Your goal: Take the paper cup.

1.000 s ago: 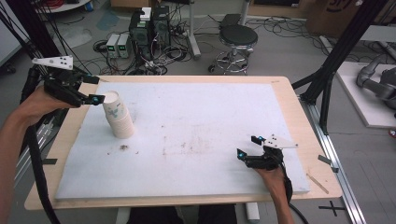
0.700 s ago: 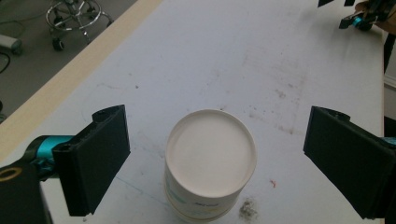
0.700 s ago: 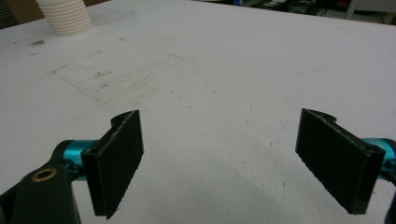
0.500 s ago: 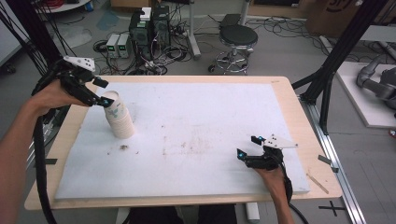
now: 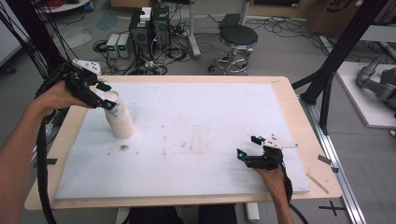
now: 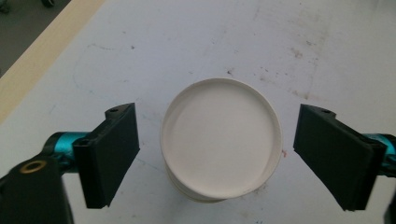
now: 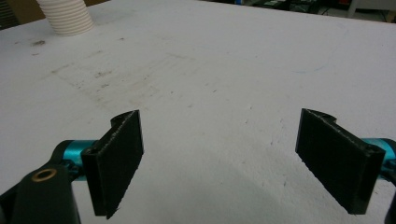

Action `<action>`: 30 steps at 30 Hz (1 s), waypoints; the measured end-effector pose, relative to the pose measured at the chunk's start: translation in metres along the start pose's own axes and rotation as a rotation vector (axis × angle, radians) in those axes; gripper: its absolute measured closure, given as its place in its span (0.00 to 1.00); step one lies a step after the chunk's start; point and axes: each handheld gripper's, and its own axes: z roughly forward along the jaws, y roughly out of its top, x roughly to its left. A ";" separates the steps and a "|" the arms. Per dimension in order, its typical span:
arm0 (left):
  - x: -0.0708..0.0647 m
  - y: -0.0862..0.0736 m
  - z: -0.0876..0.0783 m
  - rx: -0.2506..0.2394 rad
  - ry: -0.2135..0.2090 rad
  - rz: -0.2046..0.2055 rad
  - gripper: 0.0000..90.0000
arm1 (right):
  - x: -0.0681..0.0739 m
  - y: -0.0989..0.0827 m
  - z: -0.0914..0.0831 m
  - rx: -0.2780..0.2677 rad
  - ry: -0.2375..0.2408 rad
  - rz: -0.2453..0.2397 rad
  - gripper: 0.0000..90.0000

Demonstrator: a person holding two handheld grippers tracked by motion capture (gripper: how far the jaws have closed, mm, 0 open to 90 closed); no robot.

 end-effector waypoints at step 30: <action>0.002 -0.002 -0.002 0.008 -0.009 -0.038 0.37 | -0.001 0.000 0.001 0.002 -0.002 -0.001 0.17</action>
